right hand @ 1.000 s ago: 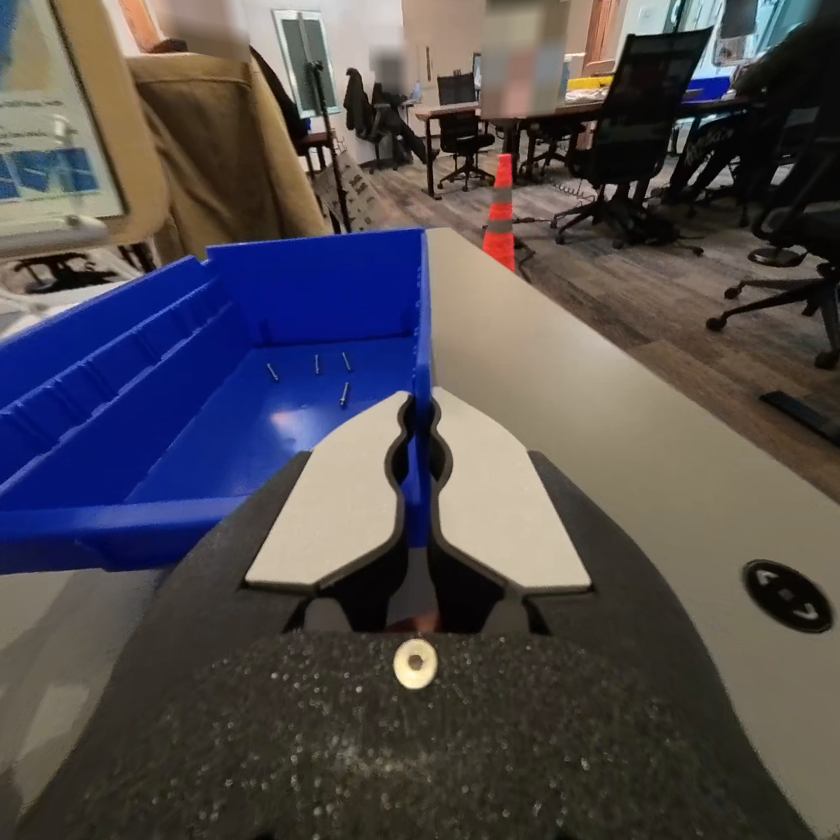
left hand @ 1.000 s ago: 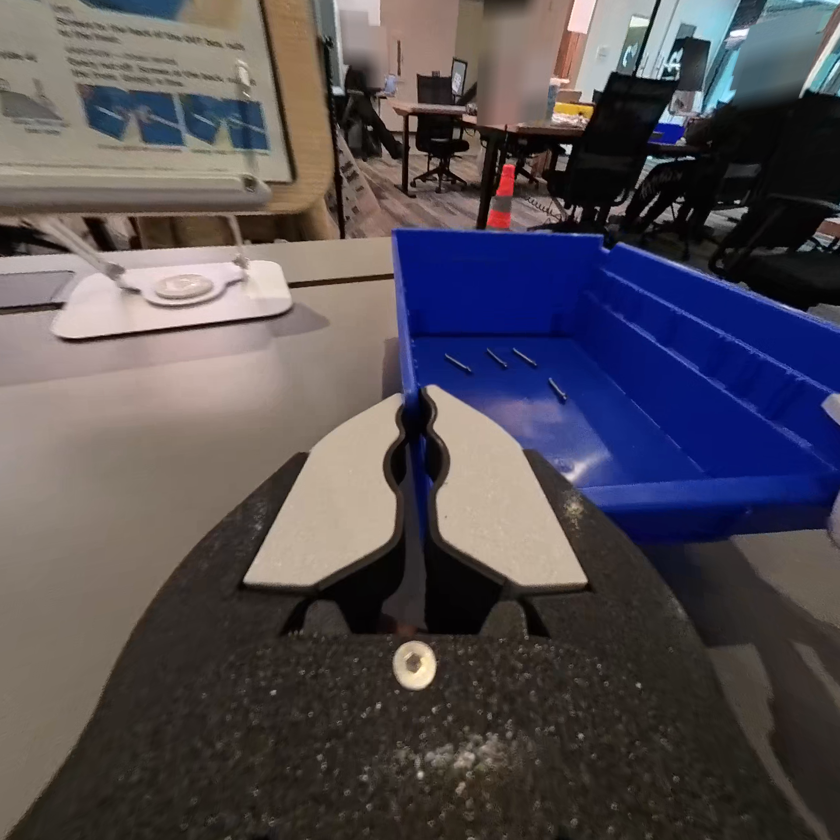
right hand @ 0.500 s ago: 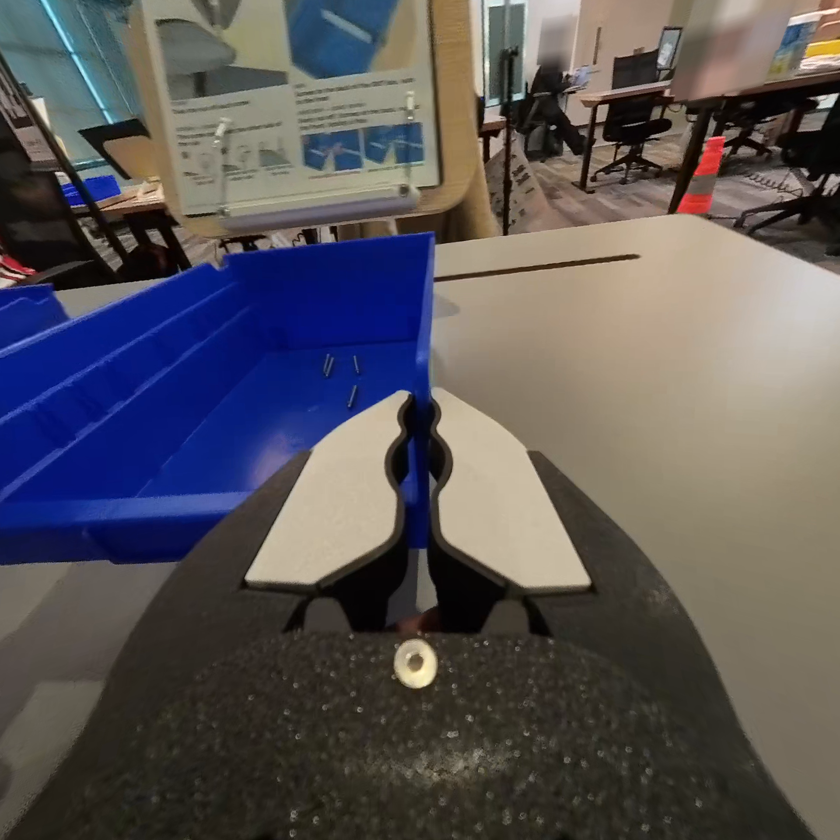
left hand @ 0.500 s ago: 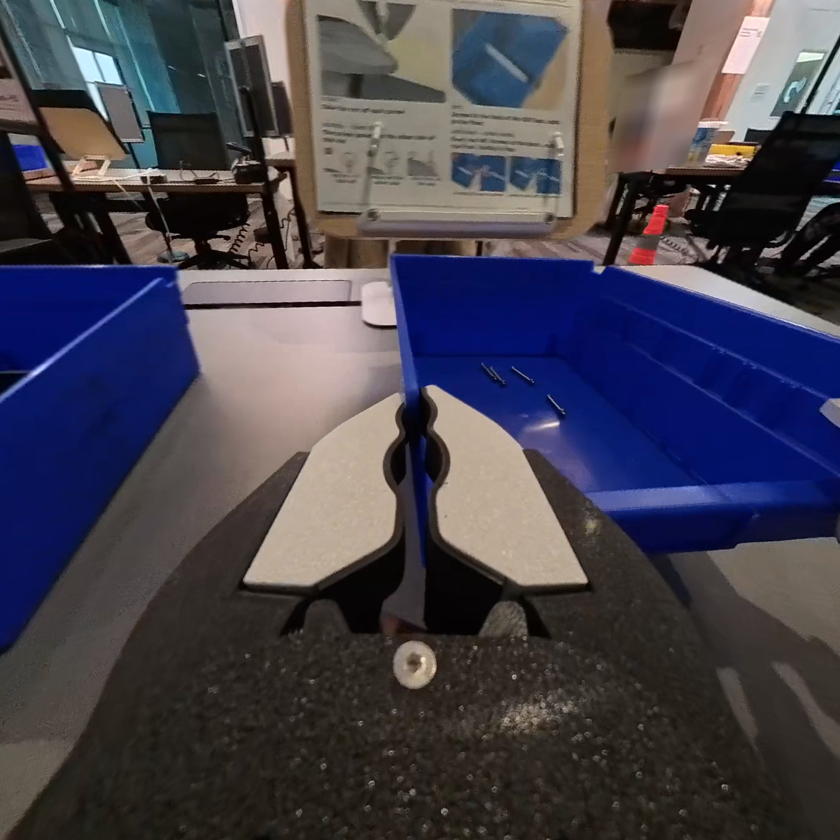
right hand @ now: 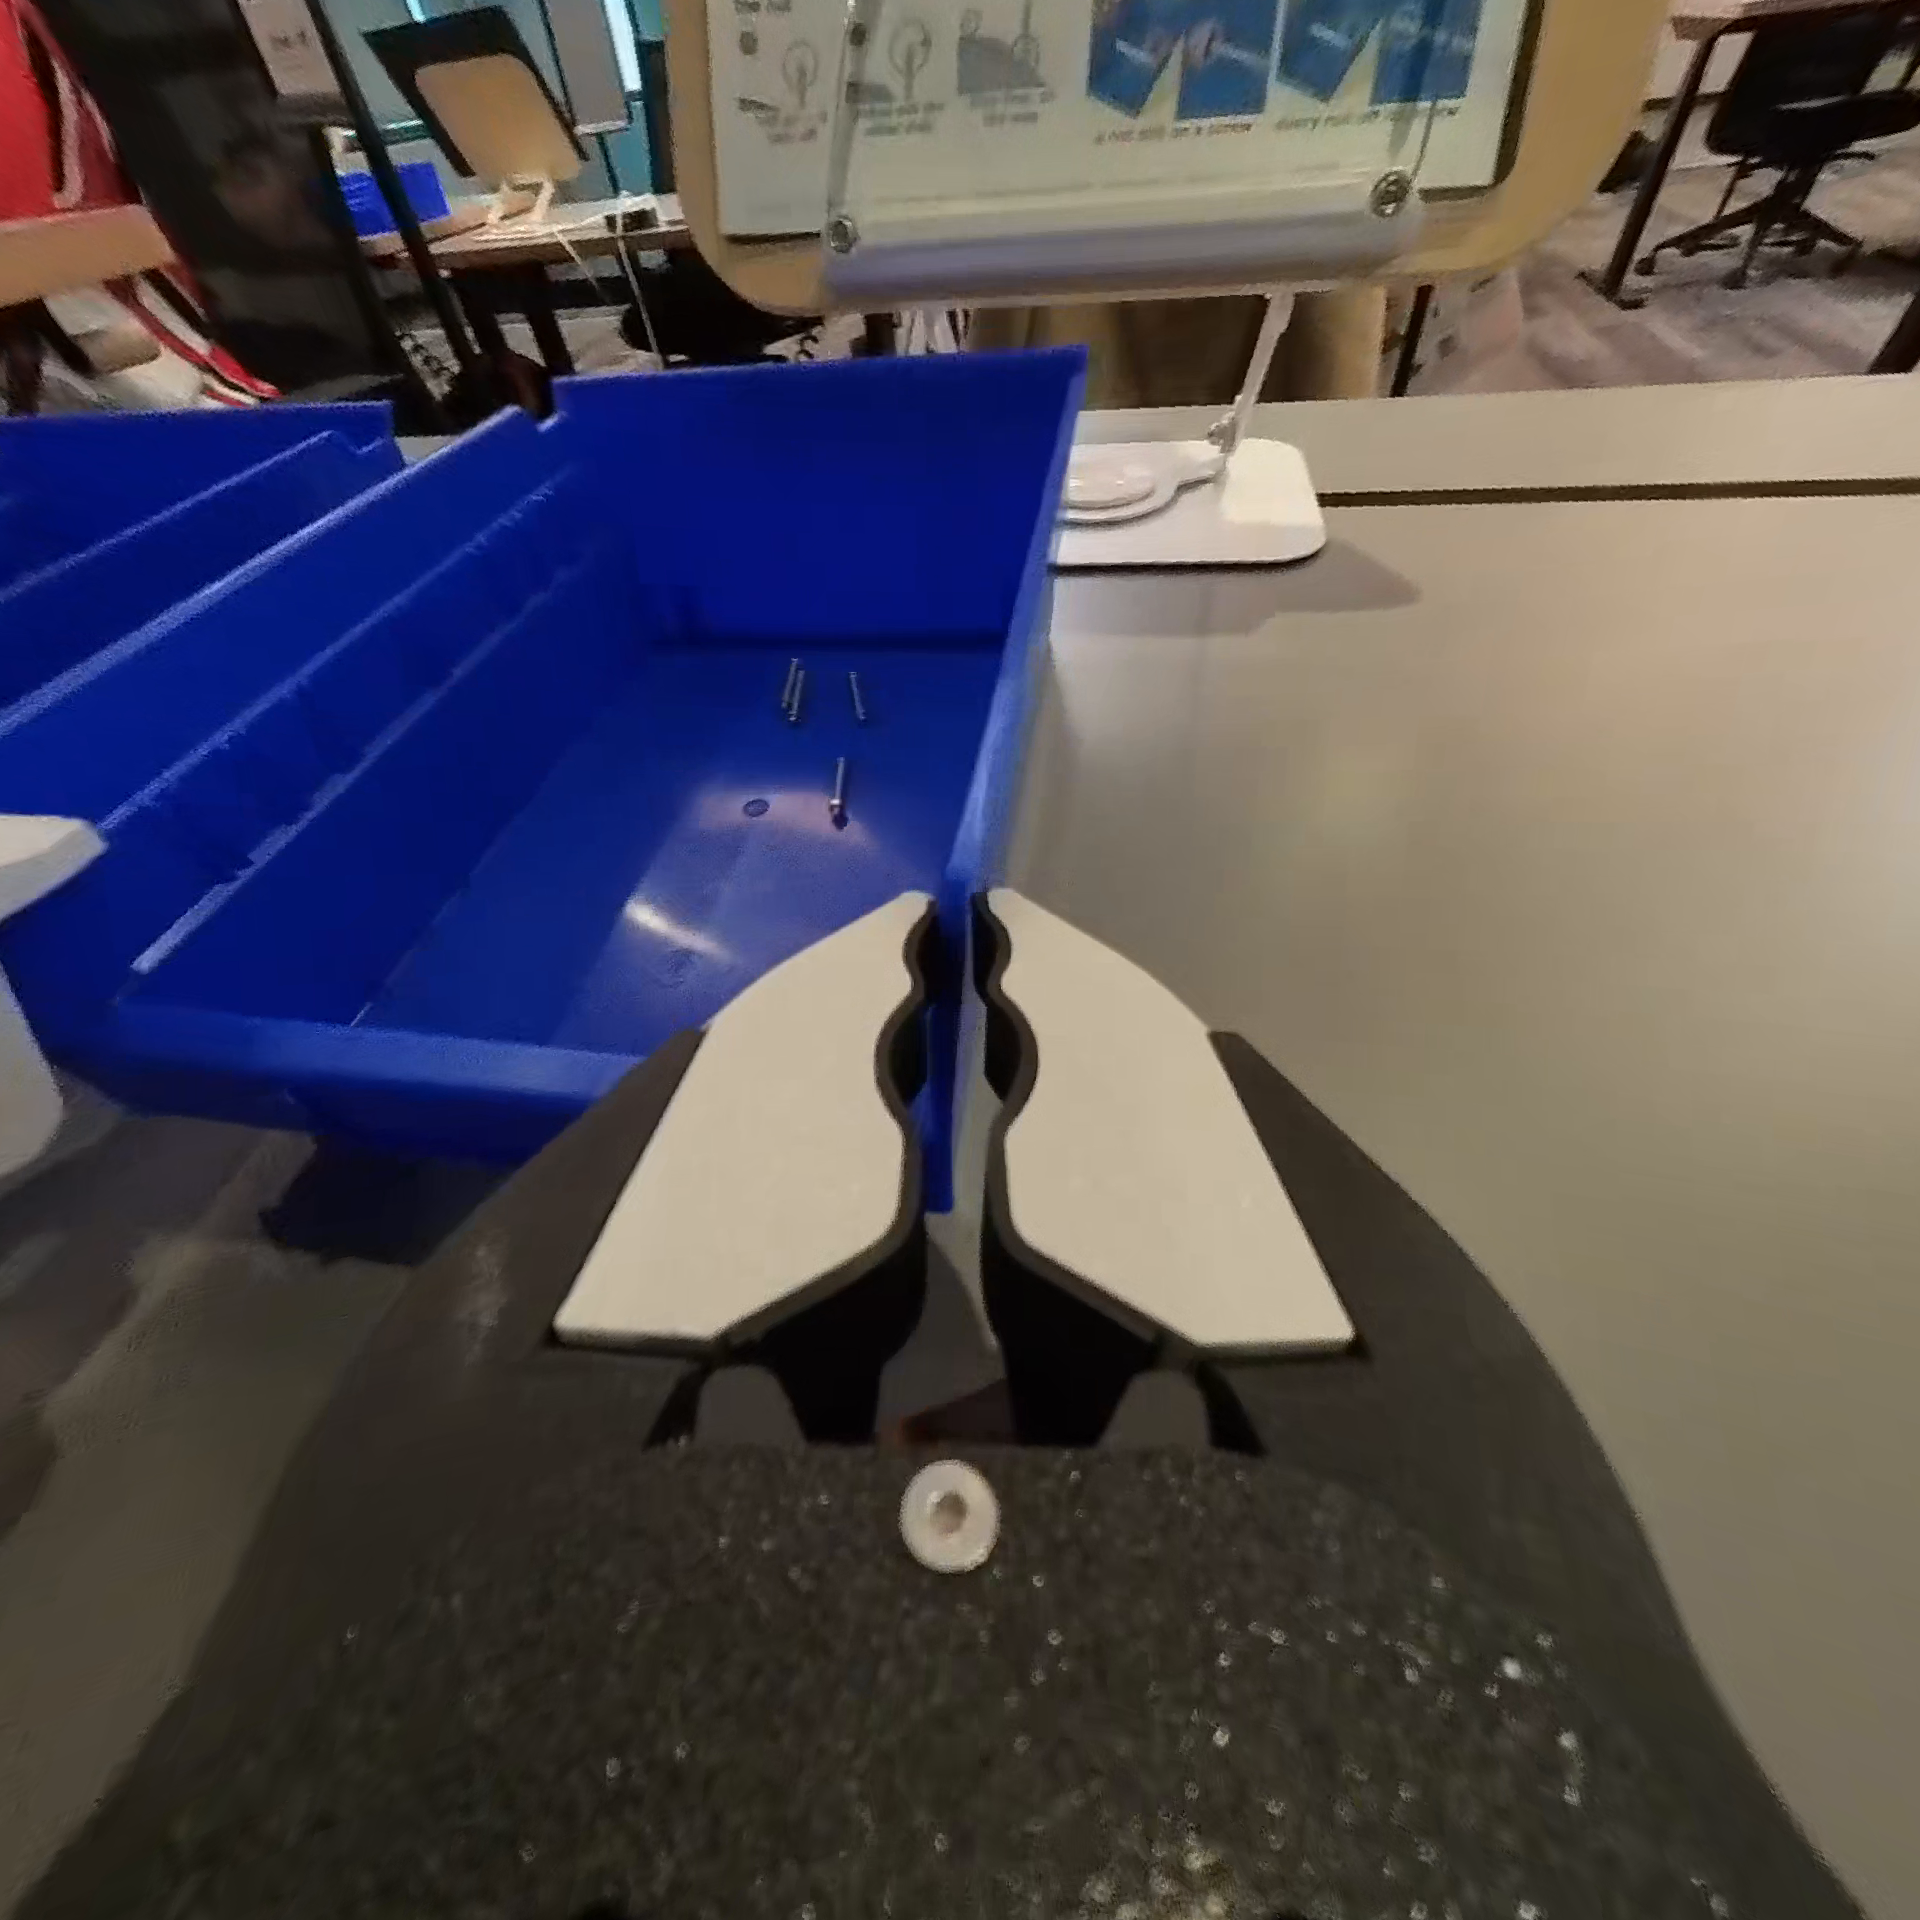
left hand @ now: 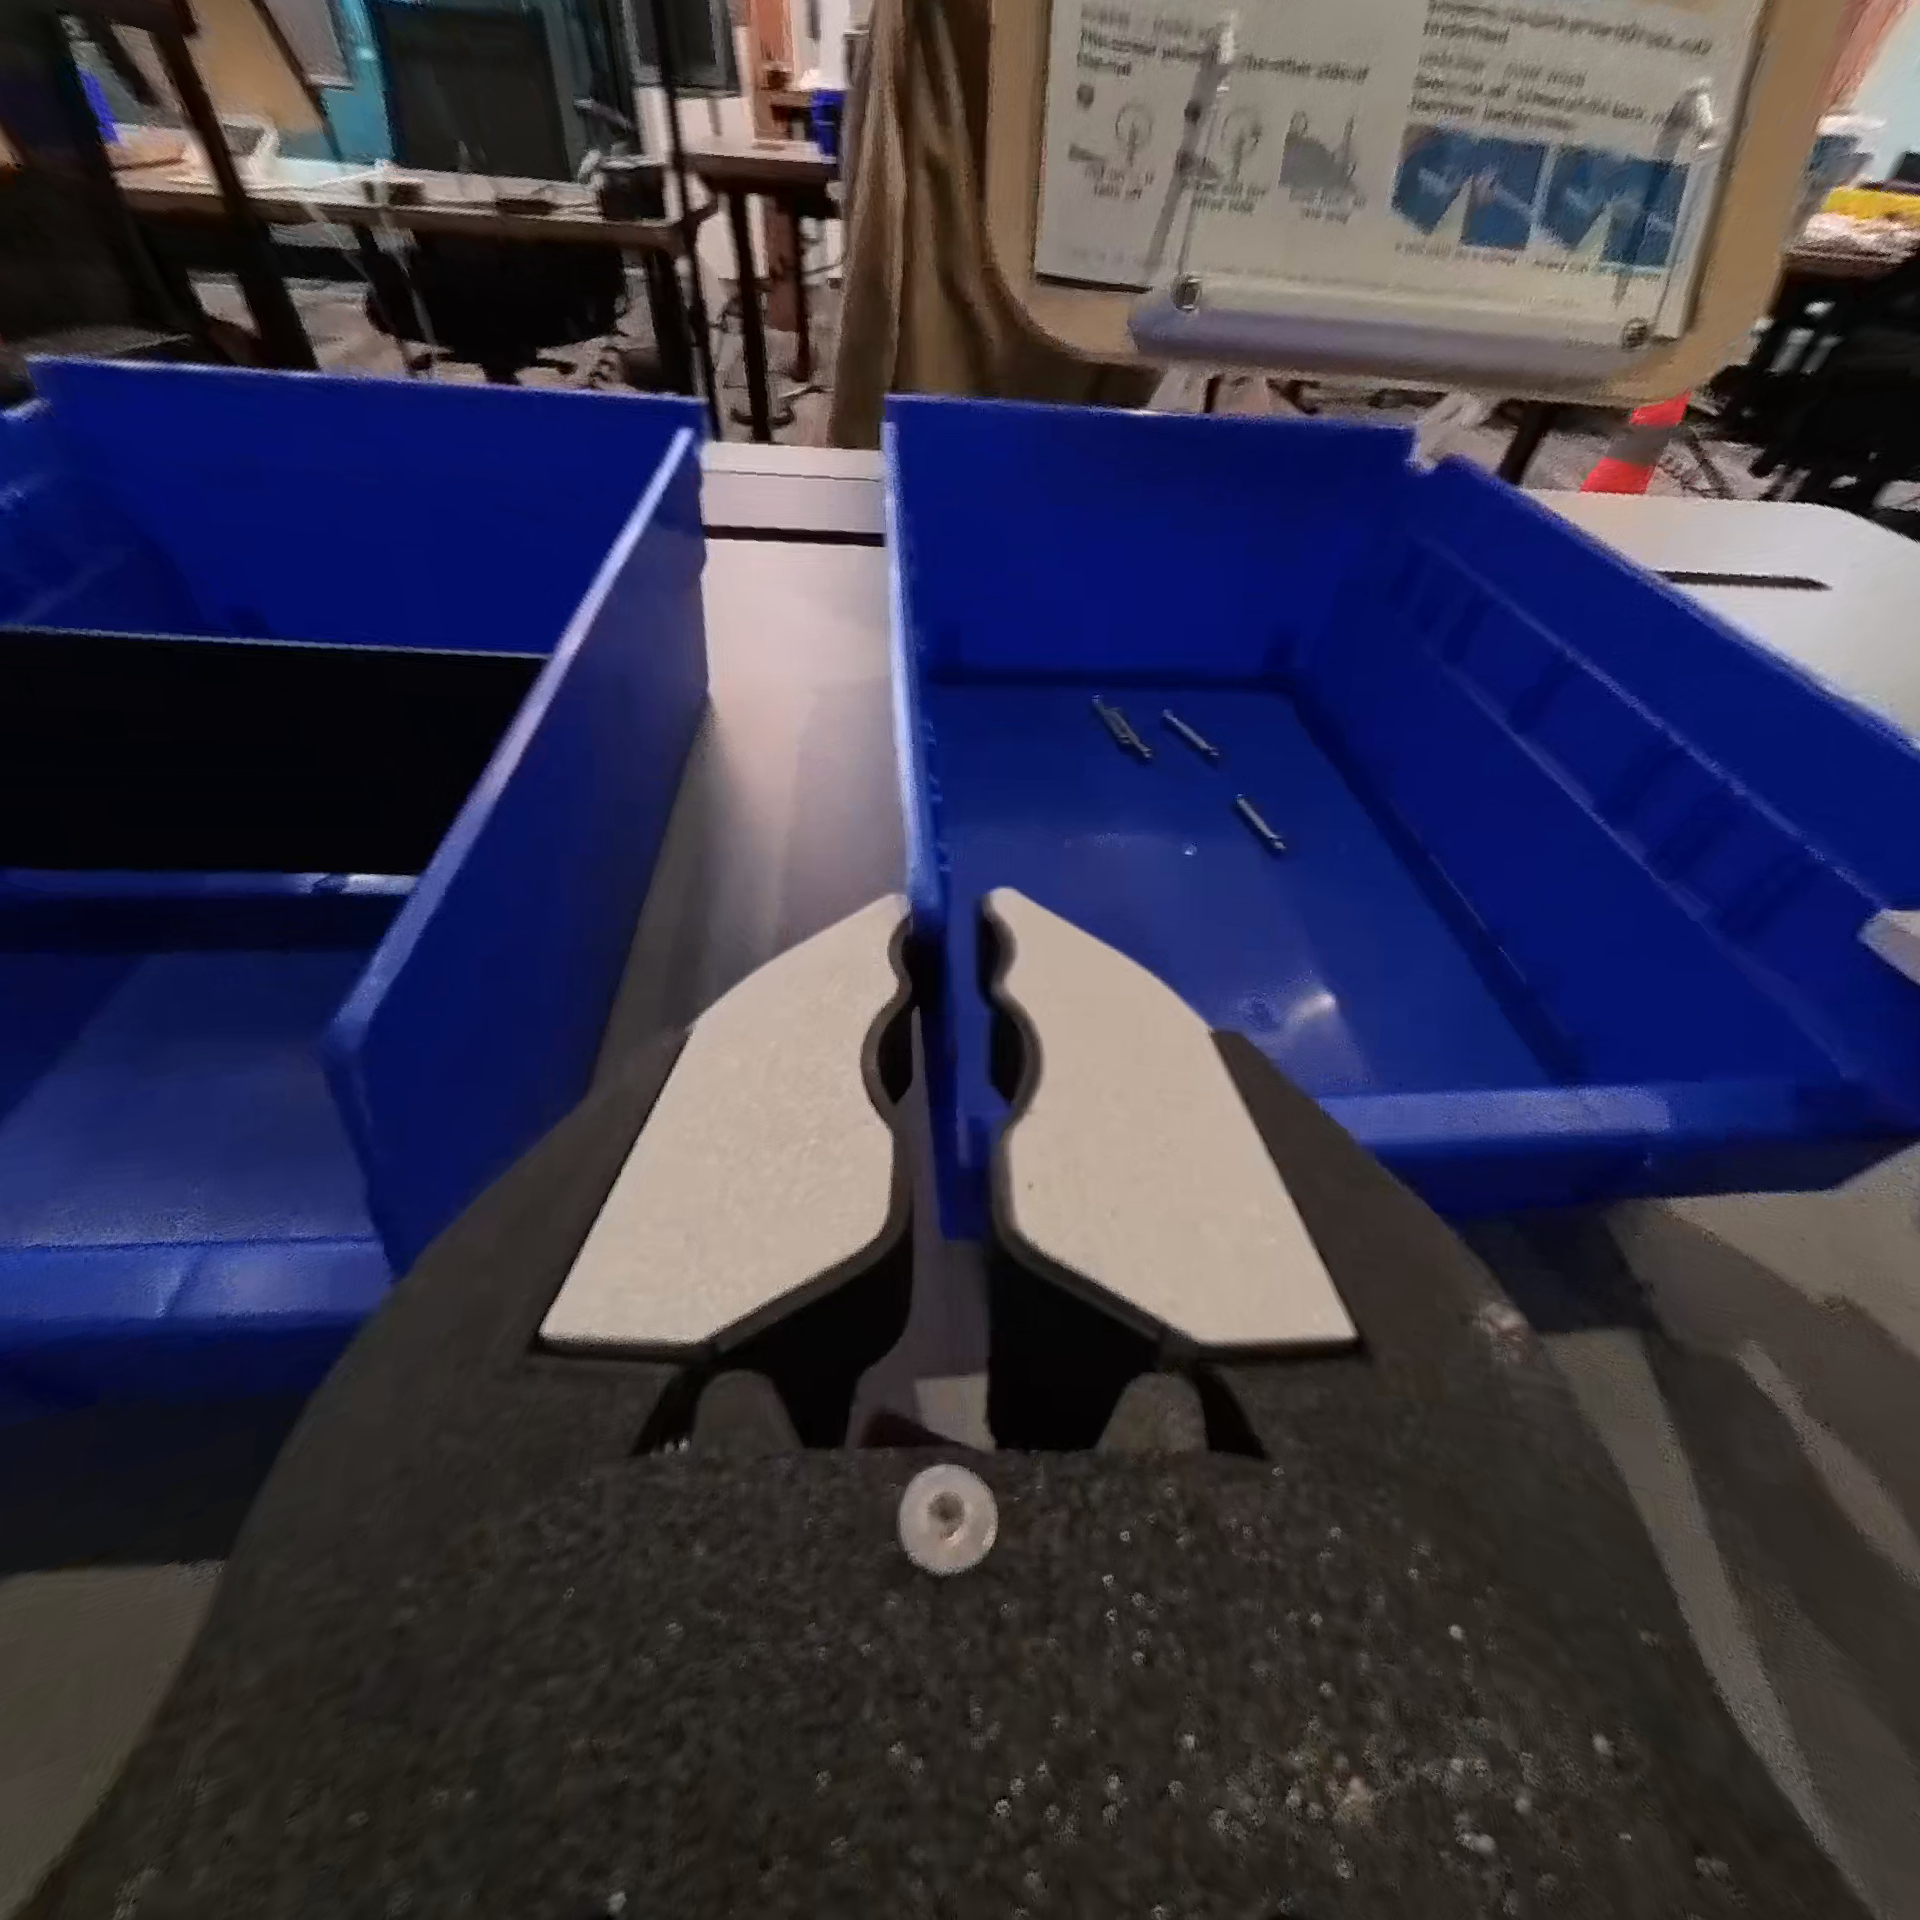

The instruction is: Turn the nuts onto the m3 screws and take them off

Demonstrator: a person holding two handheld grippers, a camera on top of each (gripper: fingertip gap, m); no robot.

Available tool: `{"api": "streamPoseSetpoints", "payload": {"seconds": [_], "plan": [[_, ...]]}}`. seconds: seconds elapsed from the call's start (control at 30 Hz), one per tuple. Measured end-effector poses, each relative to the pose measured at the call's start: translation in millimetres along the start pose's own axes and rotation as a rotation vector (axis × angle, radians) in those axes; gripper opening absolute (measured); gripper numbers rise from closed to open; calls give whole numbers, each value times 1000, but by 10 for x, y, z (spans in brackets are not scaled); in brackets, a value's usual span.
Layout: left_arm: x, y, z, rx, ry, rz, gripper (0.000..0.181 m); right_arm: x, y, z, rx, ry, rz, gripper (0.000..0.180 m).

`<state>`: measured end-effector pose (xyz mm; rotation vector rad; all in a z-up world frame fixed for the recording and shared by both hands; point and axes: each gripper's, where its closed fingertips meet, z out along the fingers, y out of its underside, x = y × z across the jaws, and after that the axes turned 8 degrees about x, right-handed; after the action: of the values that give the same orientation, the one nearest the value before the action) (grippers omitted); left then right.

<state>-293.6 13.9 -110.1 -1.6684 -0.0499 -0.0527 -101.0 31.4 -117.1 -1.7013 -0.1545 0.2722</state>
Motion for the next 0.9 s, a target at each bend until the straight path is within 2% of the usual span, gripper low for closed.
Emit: {"api": "streamPoseSetpoints", "payload": {"seconds": [0.03,0.13,0.17,0.27,0.4,0.5,0.6,0.7,0.77,0.8,0.83,0.9], "plan": [[23,-10,-10,-1,14,0,18,-11,3,1,-5,-11,-10,6],[160,-37,-203,-42,95,-2,48,-63,23,-65,-32,-71,-38,26],[182,-70,-350,-44,123,-4,52,-54,9,-133,-30,-88,-52,30],[-64,-190,-858,-4,109,18,44,60,-46,-409,-5,-110,-93,37],[-1223,-183,-1177,-22,-105,10,38,64,-119,-834,74,-221,-141,26],[-2156,-83,-1066,-96,-209,-67,51,-21,-74,-1056,88,-292,-173,23],[-2668,-25,-787,-132,-185,-161,57,-99,-72,-1154,101,-329,-152,18],[-2972,1,-525,-142,-215,-133,56,-176,-75,-1159,93,-354,-154,18],[-3003,14,-376,-142,-192,-98,46,-237,-92,-1151,93,-369,-163,17],[-2952,20,-327,-147,-157,-89,33,-280,-101,-1145,93,-378,-162,16],[-2902,12,-309,-145,-141,-75,10,-346,-101,-1140,88,-395,-158,16],[-2827,10,-346,-137,-151,-46,7,-527,-69,-1118,67,-437,-154,15]]}}
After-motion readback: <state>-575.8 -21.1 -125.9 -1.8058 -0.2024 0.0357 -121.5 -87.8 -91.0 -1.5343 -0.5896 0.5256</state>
